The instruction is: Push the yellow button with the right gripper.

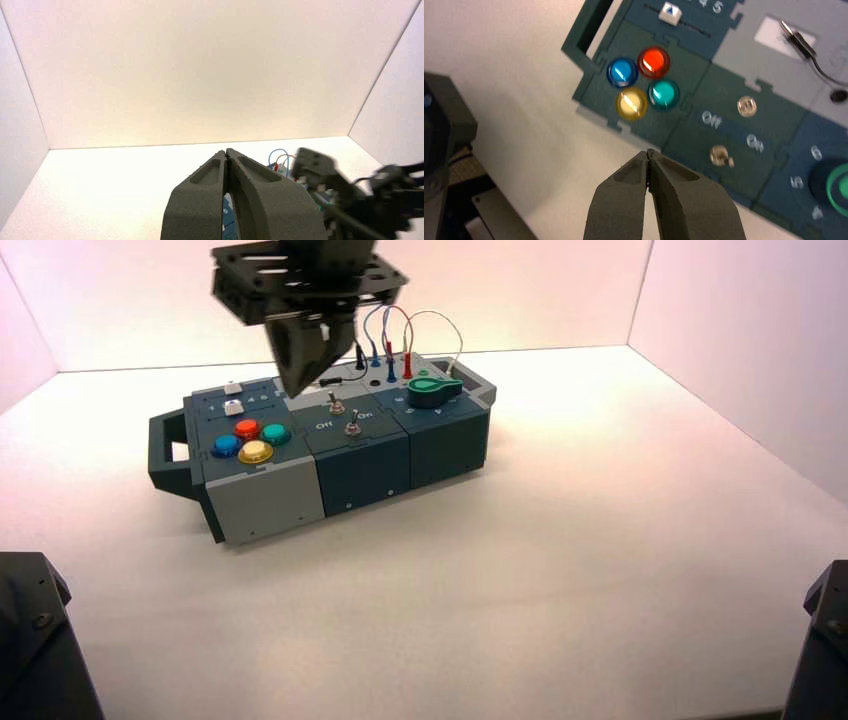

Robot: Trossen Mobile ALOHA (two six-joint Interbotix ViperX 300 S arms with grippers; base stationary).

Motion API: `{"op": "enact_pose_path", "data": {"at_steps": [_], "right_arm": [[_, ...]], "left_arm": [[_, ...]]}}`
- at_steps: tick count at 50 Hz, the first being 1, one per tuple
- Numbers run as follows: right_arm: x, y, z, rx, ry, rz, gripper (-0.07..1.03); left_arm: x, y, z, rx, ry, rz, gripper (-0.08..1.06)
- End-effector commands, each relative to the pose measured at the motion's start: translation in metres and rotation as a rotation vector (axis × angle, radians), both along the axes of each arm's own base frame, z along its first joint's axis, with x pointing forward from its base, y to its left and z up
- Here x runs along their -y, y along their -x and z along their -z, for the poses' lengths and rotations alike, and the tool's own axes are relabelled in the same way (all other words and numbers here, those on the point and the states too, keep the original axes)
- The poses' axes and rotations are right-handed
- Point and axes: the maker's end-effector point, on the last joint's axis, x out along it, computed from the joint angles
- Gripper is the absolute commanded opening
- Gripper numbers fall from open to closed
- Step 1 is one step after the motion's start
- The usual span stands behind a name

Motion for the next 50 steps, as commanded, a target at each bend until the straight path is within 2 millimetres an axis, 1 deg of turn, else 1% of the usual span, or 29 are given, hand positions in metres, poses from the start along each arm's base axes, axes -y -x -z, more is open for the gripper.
{"op": "enact_pose_path", "data": {"at_steps": [1, 6, 15, 26, 37, 50], "right_arm": [[-0.023, -0.012, -0.017, 0.018, -0.035, -0.009, -0.02], [-0.032, -0.016, -0.013, 0.007, -0.022, -0.014, -0.02], [-0.043, -0.022, -0.006, -0.013, -0.003, -0.017, -0.02], [-0.053, -0.020, 0.002, -0.054, -0.008, -0.010, -0.02], [-0.055, -0.014, 0.015, -0.086, 0.008, -0.008, -0.02], [-0.058, -0.010, 0.018, -0.108, 0.003, -0.002, -0.02]], "left_arm": [[0.000, 0.002, -0.010, 0.030, 0.007, 0.000, -0.03], [0.000, 0.003, -0.011, 0.036, 0.011, 0.000, -0.03], [0.000, 0.002, -0.010, 0.034, 0.010, -0.001, -0.03], [0.000, 0.002, -0.011, 0.039, 0.009, 0.000, -0.03], [0.000, 0.002, -0.011, 0.039, 0.010, 0.001, -0.03], [0.000, 0.002, -0.012, 0.045, 0.011, 0.000, -0.03]]}}
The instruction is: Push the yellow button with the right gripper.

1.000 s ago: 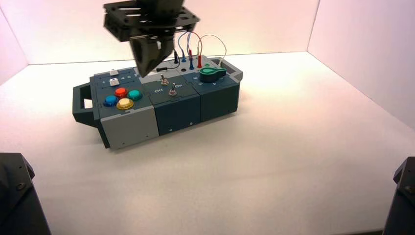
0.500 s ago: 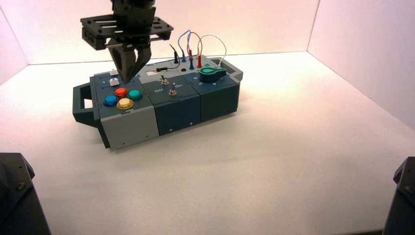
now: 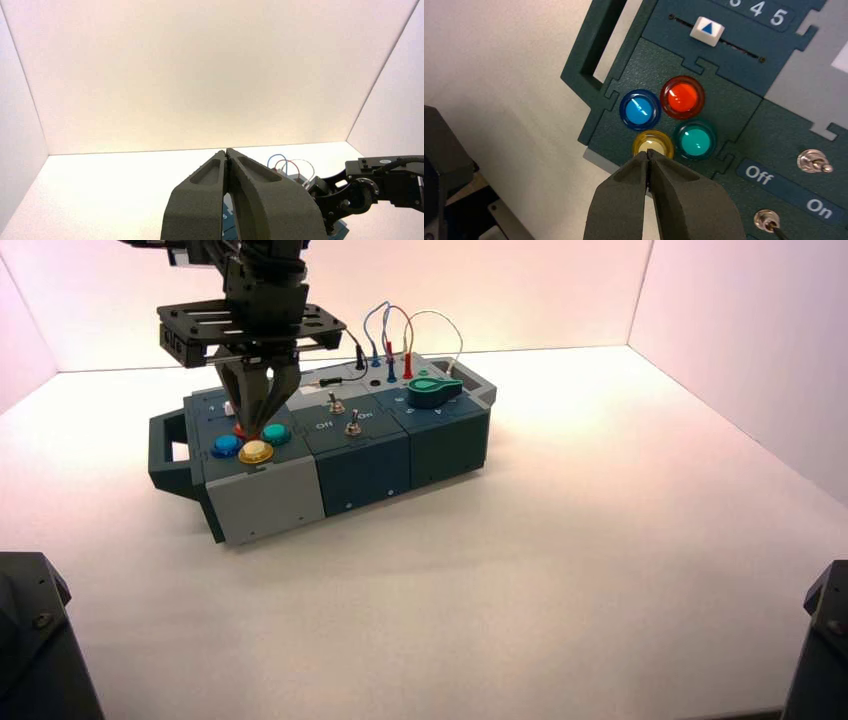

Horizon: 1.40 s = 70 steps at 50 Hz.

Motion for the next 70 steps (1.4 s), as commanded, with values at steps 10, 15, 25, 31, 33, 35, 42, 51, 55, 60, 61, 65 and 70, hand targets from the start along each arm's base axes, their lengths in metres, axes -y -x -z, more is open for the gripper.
{"op": "enact_pose_path", "data": {"at_steps": [10, 15, 25, 31, 33, 35, 42, 51, 55, 60, 61, 65, 70], "right_arm": [[-0.011, 0.001, -0.016, 0.009, -0.043, 0.000, -0.02], [-0.011, 0.002, -0.016, 0.005, -0.042, 0.002, -0.02], [-0.011, 0.002, -0.014, -0.003, -0.034, 0.002, -0.02], [-0.012, 0.002, -0.011, -0.012, -0.022, -0.002, -0.02], [-0.012, 0.002, -0.011, -0.016, -0.018, -0.003, -0.02], [-0.012, 0.002, -0.009, -0.022, -0.011, -0.005, -0.02], [-0.013, 0.002, -0.006, -0.034, 0.004, -0.010, -0.02], [-0.015, 0.002, -0.004, -0.041, 0.012, -0.013, -0.02], [-0.015, 0.002, -0.004, -0.043, 0.013, -0.012, -0.02], [-0.014, 0.002, -0.004, -0.043, 0.013, -0.009, -0.02], [-0.014, 0.002, -0.004, -0.043, 0.013, -0.009, -0.02], [-0.013, 0.001, -0.005, -0.043, 0.013, -0.008, -0.02], [-0.014, 0.000, -0.012, -0.033, 0.003, -0.009, -0.02]], "left_arm": [[0.000, 0.001, -0.008, 0.024, 0.008, 0.001, -0.03], [0.000, 0.001, -0.009, 0.028, 0.009, 0.001, -0.03], [0.000, 0.003, -0.010, 0.037, 0.010, 0.001, -0.03], [0.000, 0.003, -0.009, 0.036, 0.011, 0.000, -0.03], [0.000, 0.003, -0.010, 0.037, 0.011, 0.000, -0.03], [0.000, 0.003, -0.010, 0.037, 0.011, 0.000, -0.03], [0.000, 0.003, -0.010, 0.037, 0.010, 0.001, -0.03], [0.000, 0.003, -0.010, 0.039, 0.010, 0.001, -0.03], [0.000, 0.004, -0.011, 0.042, 0.011, 0.001, -0.03], [0.000, 0.004, -0.010, 0.039, 0.010, 0.000, -0.03], [0.000, 0.004, -0.011, 0.043, 0.011, 0.001, -0.03], [0.000, 0.004, -0.010, 0.042, 0.011, 0.001, -0.03], [0.000, 0.004, -0.011, 0.045, 0.011, 0.001, -0.03]]}}
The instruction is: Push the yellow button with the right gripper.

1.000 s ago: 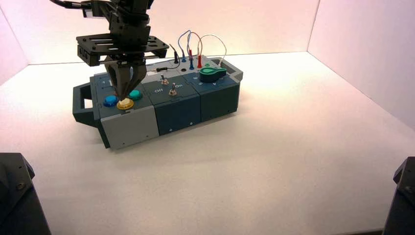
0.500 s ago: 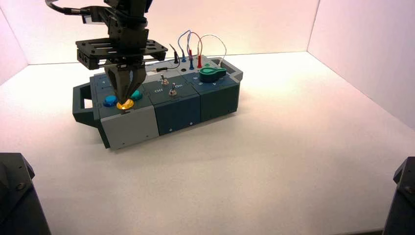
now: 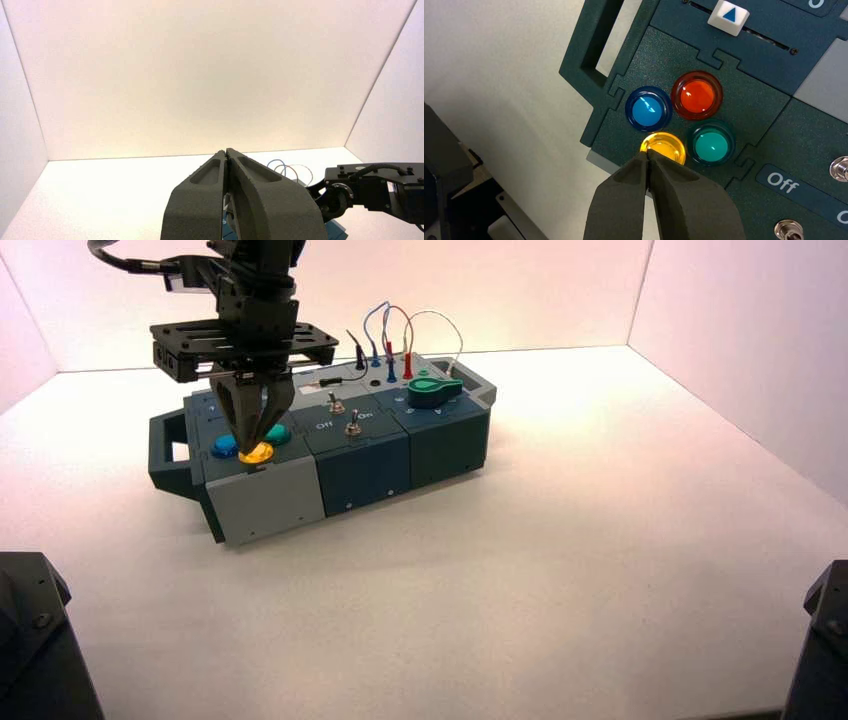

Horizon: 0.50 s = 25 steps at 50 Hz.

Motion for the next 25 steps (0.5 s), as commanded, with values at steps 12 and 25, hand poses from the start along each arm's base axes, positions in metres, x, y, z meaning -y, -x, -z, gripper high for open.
{"op": "enact_pose_path", "data": {"at_steps": [12, 25], "right_arm": [[-0.010, -0.010, -0.054, 0.073, -0.091, -0.001, -0.02], [-0.009, -0.015, -0.089, 0.146, -0.143, -0.013, -0.02]], "left_arm": [[0.000, 0.001, -0.007, 0.018, 0.004, 0.000, -0.03], [0.000, -0.001, -0.005, 0.007, -0.009, -0.002, -0.03]]}}
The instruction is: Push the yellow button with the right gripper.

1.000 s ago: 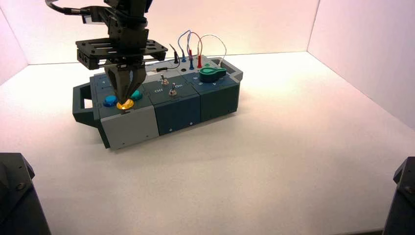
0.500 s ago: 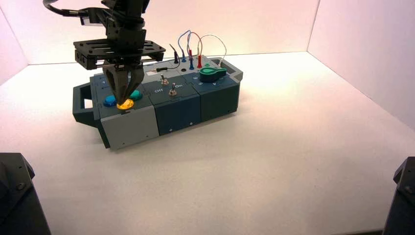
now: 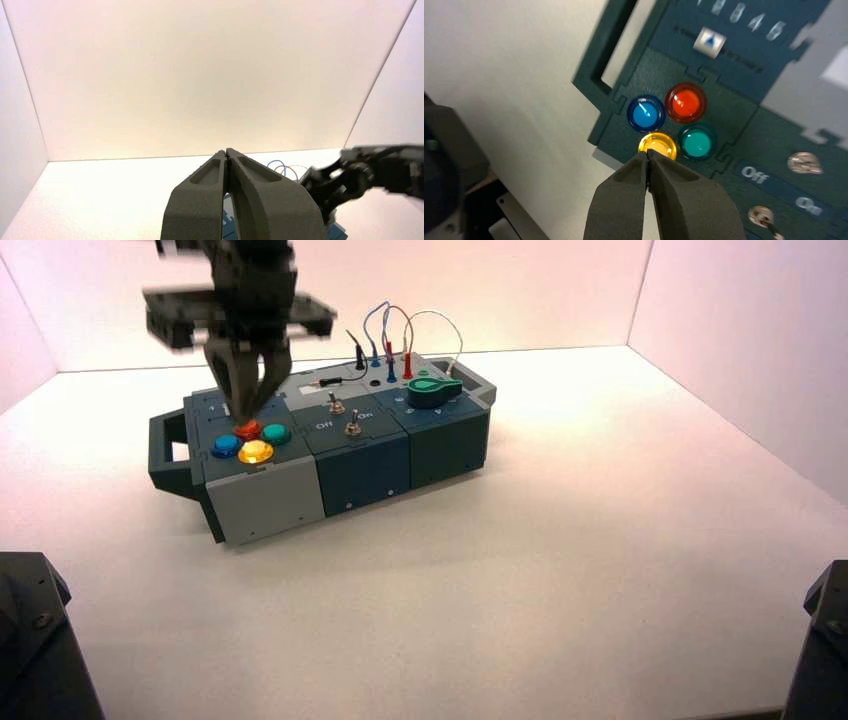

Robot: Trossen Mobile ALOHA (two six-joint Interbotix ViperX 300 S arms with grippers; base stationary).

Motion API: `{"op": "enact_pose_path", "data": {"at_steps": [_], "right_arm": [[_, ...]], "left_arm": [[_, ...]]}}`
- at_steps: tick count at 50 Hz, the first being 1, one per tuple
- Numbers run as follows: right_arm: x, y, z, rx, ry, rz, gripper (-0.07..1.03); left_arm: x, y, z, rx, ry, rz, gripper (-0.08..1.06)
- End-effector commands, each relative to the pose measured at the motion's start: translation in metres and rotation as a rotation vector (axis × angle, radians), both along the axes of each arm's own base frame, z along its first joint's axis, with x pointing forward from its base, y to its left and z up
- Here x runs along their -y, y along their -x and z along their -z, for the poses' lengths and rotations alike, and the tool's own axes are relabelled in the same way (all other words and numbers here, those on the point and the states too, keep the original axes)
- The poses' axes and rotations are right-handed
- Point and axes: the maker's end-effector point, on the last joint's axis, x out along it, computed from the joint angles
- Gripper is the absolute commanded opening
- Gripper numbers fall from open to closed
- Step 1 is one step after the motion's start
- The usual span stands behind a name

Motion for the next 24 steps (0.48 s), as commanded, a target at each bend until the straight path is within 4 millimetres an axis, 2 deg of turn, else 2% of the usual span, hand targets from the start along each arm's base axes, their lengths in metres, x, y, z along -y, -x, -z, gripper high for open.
{"op": "enact_pose_path", "data": {"at_steps": [1, 24], "right_arm": [[-0.007, -0.007, -0.051, 0.078, -0.094, -0.004, -0.02], [-0.006, -0.008, -0.083, 0.158, -0.148, -0.027, -0.02]], "left_arm": [[0.000, -0.002, -0.004, -0.002, -0.011, -0.002, -0.03], [0.000, -0.005, -0.002, -0.021, -0.020, -0.002, -0.03]]}}
